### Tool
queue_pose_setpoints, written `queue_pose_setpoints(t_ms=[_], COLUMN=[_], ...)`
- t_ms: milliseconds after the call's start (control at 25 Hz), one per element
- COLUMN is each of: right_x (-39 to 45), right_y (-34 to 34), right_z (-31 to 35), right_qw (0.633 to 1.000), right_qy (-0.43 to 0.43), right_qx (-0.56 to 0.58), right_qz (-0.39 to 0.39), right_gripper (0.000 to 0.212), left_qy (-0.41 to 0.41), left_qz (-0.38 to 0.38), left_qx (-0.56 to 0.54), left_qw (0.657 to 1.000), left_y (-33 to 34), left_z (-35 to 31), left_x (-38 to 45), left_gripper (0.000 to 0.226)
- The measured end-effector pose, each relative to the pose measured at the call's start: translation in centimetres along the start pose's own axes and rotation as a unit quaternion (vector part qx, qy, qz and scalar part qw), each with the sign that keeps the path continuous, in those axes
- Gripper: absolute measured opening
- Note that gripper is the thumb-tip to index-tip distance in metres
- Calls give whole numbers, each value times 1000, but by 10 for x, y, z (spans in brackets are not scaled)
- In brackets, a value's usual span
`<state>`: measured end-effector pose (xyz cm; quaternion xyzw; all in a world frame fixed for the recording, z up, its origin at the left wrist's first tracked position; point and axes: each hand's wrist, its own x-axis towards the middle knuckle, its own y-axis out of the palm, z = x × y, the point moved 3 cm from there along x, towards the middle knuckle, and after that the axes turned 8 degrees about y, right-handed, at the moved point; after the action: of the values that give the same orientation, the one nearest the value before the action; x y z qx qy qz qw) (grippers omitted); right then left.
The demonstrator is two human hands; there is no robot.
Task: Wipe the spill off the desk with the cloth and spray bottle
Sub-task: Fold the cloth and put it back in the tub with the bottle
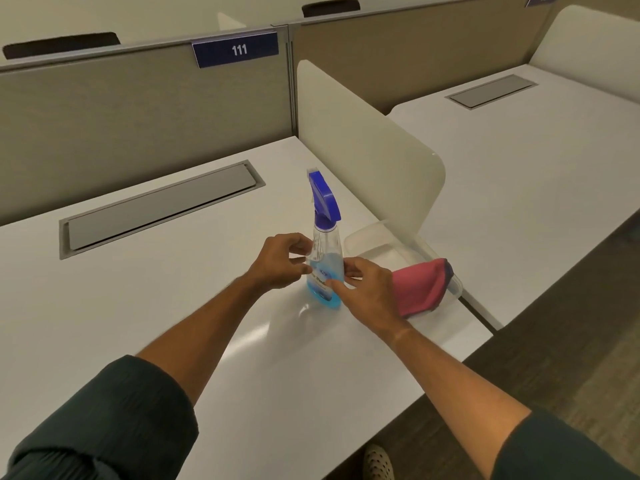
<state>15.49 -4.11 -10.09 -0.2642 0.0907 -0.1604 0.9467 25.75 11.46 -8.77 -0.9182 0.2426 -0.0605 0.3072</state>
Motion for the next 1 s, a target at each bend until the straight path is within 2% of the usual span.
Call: queue_pose_setpoints(t_ms=[280, 640, 800, 1000], right_x=[5, 16, 30, 60], right_y=[-16, -74, -103, -133], right_z=[12, 50, 58, 50], right_qw=[999, 994, 992, 988], right_qy=[-25, -81, -97, -109], right_qx=[-4, 13, 10, -2], right_qz=[33, 66, 86, 107], right_gripper=[50, 45, 46, 36], left_qy=[35, 101, 96, 52], left_qz=[-11, -71, -96, -130], left_qx=[24, 64, 64, 50], left_qw=[999, 990, 989, 989], left_y=[-21, -44, -38, -16], left_z=[-15, -69, -97, -122], left_x=[-15, -20, -14, 1], left_gripper=[33, 35, 35, 32])
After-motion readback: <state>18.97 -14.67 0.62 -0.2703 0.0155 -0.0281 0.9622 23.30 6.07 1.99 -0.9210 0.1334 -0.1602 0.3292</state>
